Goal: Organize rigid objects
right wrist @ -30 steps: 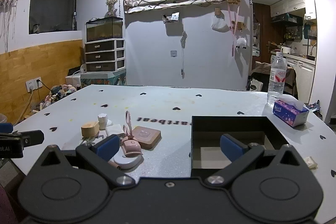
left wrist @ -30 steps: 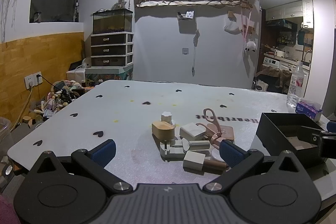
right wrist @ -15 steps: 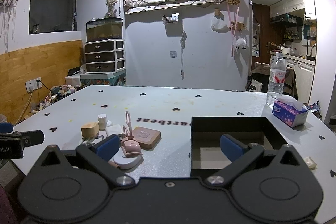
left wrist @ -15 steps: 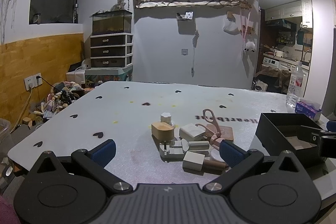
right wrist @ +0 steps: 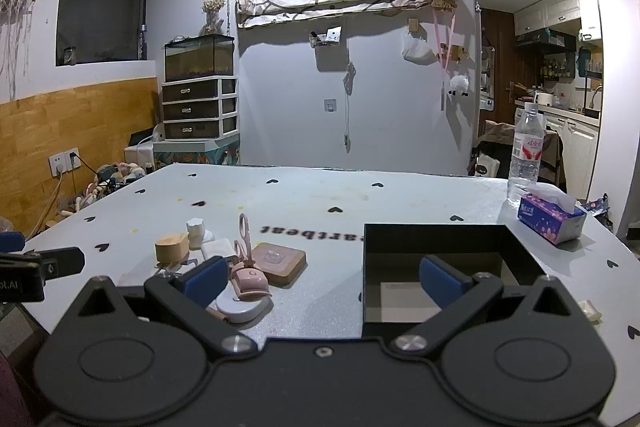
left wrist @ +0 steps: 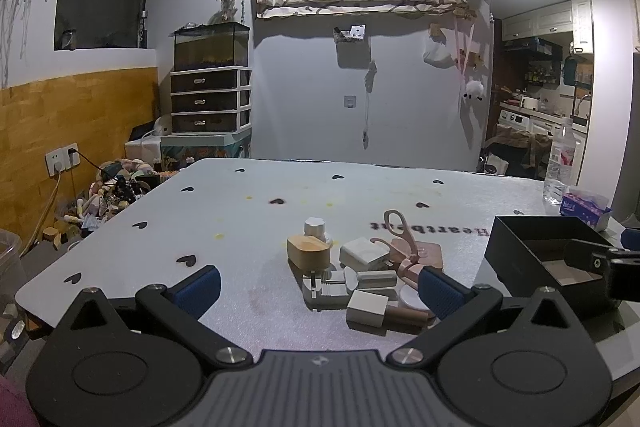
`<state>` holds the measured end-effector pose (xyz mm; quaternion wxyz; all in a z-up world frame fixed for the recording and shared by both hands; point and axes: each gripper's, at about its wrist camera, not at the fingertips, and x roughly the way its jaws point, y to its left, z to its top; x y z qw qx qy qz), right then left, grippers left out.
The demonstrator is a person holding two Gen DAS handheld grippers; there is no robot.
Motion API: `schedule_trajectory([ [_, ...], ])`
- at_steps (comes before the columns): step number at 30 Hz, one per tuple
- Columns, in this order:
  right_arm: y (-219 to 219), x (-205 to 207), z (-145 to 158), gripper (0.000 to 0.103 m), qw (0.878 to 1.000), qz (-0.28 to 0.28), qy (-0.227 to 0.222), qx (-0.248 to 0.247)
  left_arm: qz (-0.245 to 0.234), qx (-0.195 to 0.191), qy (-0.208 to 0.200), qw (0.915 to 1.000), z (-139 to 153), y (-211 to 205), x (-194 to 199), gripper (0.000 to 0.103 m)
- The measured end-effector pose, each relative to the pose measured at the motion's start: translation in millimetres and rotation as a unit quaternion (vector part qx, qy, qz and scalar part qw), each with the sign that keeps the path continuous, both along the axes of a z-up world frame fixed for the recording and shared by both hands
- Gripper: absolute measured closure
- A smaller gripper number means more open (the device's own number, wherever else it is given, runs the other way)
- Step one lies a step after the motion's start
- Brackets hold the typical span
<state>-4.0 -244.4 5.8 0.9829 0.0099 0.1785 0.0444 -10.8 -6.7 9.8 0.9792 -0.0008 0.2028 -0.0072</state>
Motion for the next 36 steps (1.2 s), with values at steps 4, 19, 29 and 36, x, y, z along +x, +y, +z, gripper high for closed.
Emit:
schedule_trajectory([
  [4, -0.3, -0.9, 0.7, 0.000, 1.000, 0.000, -0.001, 0.000, 0.000, 0.000, 0.000, 1.0000, 0.4, -0.1, 0.1, 0.000],
  [19, -24.4, 1.3, 2.5, 0.000, 1.000, -0.019, -0.014, 0.010, -0.001, 0.000, 0.026, 0.9997, -15.7, -4.2, 7.5, 0.000],
  [29, -82.3, 19.8, -24.9, 0.000, 0.995, -0.102, -0.004, 0.004, -0.010, 0.001, 0.087, 0.9962, -60.8, -14.8, 37.2, 0.000],
  [36, -138.9, 31.3, -41.4, 0.000, 0.982, -0.190, 0.008, 0.015, -0.017, 0.005, 0.111, 0.9937, -84.2, -26.2, 56.6, 0.000],
])
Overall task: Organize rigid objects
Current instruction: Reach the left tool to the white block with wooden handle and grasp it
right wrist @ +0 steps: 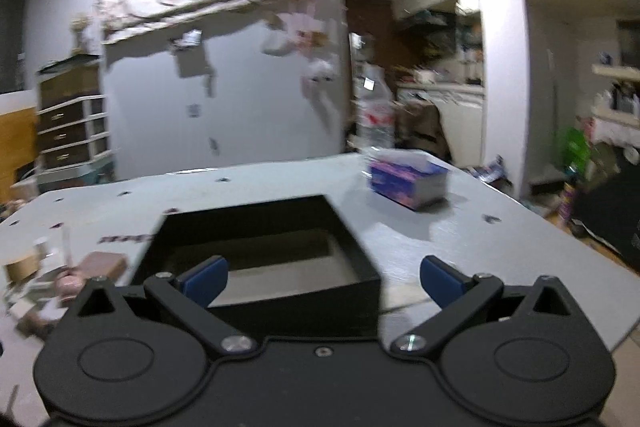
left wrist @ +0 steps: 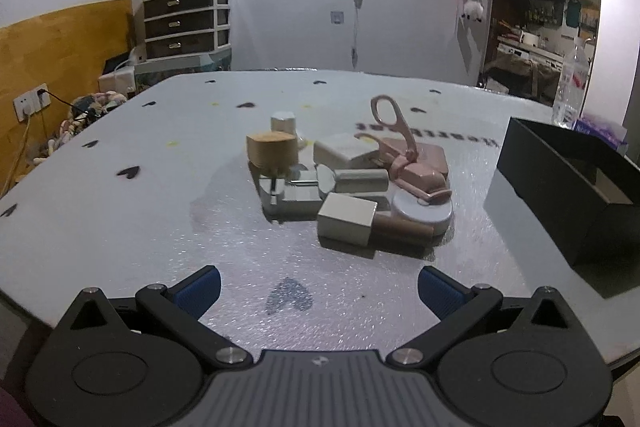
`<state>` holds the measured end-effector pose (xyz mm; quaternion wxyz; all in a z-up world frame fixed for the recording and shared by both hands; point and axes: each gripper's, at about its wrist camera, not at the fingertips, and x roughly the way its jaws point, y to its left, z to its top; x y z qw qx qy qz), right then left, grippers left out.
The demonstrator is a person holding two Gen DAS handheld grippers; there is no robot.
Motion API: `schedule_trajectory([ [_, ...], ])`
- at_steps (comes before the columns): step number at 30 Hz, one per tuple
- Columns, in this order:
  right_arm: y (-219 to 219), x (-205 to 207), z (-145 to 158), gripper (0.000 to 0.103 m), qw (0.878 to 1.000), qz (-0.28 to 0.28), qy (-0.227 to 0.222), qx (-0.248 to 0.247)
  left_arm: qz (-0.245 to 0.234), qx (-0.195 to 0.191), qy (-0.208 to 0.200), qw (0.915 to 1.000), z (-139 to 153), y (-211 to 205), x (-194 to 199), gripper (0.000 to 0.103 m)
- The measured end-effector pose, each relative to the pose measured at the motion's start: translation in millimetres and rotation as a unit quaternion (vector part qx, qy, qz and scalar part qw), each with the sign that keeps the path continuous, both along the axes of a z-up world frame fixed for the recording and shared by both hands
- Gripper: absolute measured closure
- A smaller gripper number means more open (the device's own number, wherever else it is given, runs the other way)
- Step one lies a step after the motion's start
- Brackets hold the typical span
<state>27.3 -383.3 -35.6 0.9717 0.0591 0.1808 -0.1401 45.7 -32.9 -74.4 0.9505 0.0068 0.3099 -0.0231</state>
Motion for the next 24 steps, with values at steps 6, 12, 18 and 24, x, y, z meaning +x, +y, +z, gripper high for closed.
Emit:
schedule_trajectory([
  [6, -35.6, 12.6, -4.1, 0.003, 0.999, -0.022, 0.019, 0.031, -0.017, 0.009, 0.004, 0.9998, -7.3, -11.6, 21.2, 0.000],
  [12, -56.5, 28.6, -6.7, 0.020, 0.997, -0.013, 0.038, 0.073, -0.040, 0.003, 0.009, 0.9991, -10.5, -22.1, 44.1, 0.000],
  [18, -57.3, 46.0, -11.4, 0.035, 0.994, 0.010, 0.066, 0.089, -0.064, 0.001, 0.021, 0.9977, -18.3, -29.5, 65.5, 0.000],
  [24, -54.0, 62.3, -16.8, 0.058, 0.991, 0.026, 0.089, 0.099, -0.076, 0.014, 0.019, 0.9968, -24.1, -30.0, 76.6, 0.000],
])
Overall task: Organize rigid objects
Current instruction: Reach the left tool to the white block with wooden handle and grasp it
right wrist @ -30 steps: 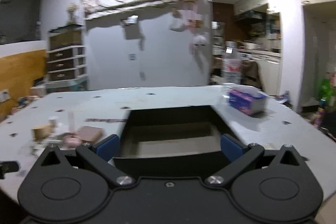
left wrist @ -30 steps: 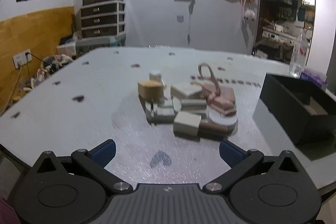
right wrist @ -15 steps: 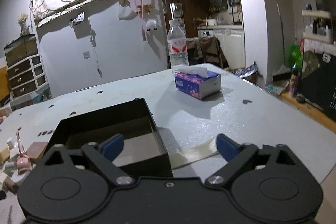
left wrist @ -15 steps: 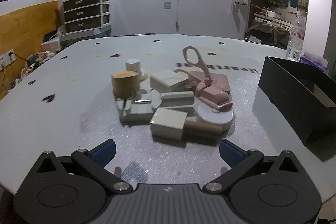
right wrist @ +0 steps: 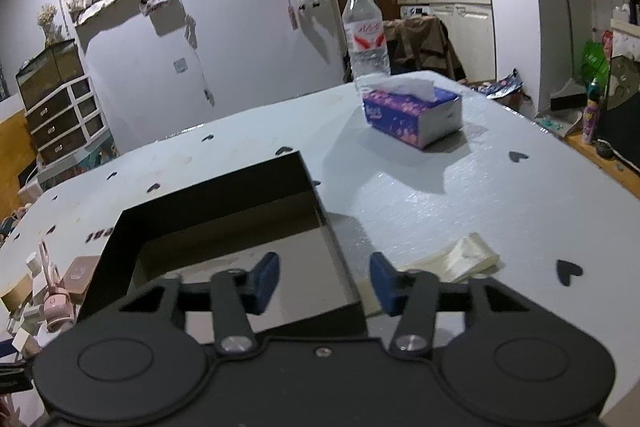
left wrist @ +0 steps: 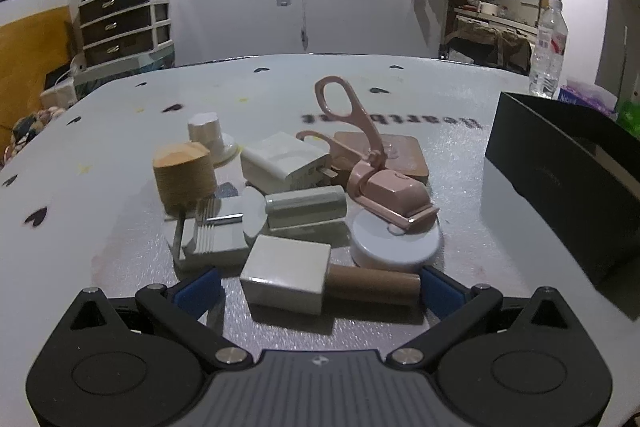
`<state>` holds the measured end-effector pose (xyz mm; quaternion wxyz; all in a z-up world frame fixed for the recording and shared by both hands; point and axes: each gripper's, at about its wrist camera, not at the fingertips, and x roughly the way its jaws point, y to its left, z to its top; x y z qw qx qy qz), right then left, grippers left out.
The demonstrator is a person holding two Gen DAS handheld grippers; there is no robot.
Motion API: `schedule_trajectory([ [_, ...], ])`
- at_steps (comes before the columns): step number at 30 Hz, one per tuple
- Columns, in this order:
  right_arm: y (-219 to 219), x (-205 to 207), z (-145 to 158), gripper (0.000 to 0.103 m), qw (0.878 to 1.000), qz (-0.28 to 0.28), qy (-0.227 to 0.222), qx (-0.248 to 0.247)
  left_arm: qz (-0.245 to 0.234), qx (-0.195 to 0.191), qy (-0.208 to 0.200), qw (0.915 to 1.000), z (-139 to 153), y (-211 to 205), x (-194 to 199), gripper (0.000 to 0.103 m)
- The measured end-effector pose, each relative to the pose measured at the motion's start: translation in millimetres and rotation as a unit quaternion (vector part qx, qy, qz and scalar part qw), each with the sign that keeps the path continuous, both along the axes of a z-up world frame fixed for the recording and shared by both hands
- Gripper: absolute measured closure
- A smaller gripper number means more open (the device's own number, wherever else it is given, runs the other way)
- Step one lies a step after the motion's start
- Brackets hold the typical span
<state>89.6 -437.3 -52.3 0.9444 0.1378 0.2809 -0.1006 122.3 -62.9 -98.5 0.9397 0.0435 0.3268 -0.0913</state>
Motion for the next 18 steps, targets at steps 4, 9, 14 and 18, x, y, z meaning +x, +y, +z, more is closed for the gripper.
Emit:
schedule_trajectory([
  [4, 3.7, 8.1, -3.2, 0.063, 1.000, -0.003, 0.016, -0.009, -0.010, -0.001, -0.009, 0.9999, -2.1, 3.9, 0.5, 0.000],
  [9, 5.3, 14.4, -7.9, 0.074, 0.999, -0.020, 0.039, -0.028, -0.021, -0.002, -0.016, 0.9997, -3.1, 5.9, -0.2, 0.000],
  [14, 6.4, 12.2, -4.4, 0.089, 0.997, -0.027, 0.056, -0.039, -0.032, -0.002, -0.011, 0.9994, -0.5, 7.6, -4.6, 0.005],
  [18, 10.9, 5.6, -0.1, 0.094, 0.997, -0.019, 0.064, -0.041, -0.047, 0.000, -0.011, 0.9988, 2.8, 4.8, -9.0, 0.016],
])
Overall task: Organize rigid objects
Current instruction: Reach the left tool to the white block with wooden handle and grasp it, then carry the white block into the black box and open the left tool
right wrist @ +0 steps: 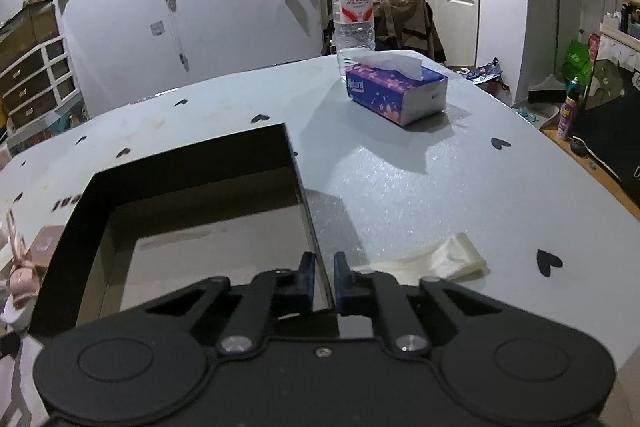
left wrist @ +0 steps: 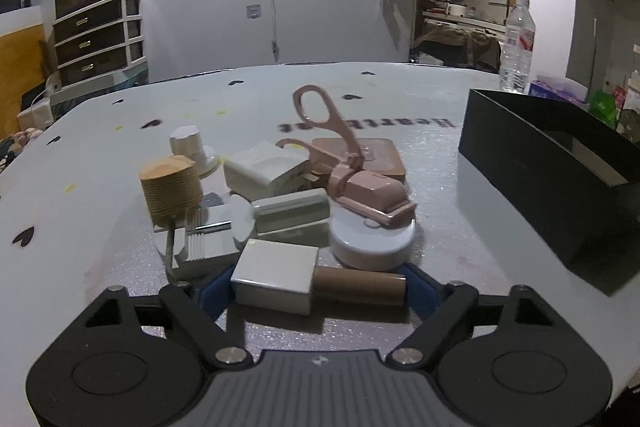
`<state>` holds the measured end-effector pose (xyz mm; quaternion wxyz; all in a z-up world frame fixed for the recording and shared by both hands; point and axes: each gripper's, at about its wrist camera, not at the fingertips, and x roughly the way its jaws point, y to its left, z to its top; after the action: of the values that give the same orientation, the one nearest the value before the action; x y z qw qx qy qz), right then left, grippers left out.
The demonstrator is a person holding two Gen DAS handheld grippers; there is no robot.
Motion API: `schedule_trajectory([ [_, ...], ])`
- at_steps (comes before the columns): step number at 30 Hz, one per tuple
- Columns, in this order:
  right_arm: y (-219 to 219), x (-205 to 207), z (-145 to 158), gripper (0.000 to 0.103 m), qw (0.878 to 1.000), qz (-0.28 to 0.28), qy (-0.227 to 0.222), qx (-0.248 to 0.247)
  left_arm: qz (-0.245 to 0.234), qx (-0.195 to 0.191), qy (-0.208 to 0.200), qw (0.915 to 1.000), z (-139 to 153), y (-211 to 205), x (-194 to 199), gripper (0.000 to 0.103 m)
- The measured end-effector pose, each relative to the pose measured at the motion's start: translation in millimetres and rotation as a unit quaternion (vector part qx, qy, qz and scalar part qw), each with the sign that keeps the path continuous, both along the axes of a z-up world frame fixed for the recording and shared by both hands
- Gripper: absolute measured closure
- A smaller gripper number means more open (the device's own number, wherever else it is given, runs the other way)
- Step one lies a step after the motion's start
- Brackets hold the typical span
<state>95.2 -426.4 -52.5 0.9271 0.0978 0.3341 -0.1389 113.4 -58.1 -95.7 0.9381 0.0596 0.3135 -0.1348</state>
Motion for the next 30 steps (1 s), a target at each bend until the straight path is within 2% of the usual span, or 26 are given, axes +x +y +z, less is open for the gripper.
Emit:
schedule_trajectory([
  [9, 9.0, -5.3, 3.0, 0.097, 1.000, 0.004, 0.003, -0.011, 0.017, -0.020, 0.018, 0.9995, 7.7, 7.2, -3.0, 0.016],
  [17, 17.4, -2.5, 1.8, 0.099, 1.000, 0.024, -0.004, -0.012, 0.027, -0.048, -0.006, 0.9985, 42.8, 9.1, -2.8, 0.016],
  [21, 18.7, 1.0, 0.9, 0.099, 0.999, 0.029, -0.009, -0.021, -0.004, -0.069, -0.019, 0.9974, 65.6, -8.7, 10.8, 0.016],
  [25, 15.1, 6.2, 0.8, 0.099, 0.999, 0.036, -0.014, -0.016, -0.067, -0.089, -0.029, 0.9933, 86.3, -44.2, 24.4, 0.016],
  [27, 15.0, 8.5, 0.4, 0.099, 0.999, 0.040, -0.014, -0.016, -0.098, -0.100, -0.022, 0.9899, 92.1, -65.4, 32.5, 0.016],
  [30, 15.9, 11.1, 0.2, 0.099, 0.999, 0.047, -0.014, -0.018, -0.120, -0.114, 0.011, 0.9861, 95.0, -100.9, 49.1, 0.016],
])
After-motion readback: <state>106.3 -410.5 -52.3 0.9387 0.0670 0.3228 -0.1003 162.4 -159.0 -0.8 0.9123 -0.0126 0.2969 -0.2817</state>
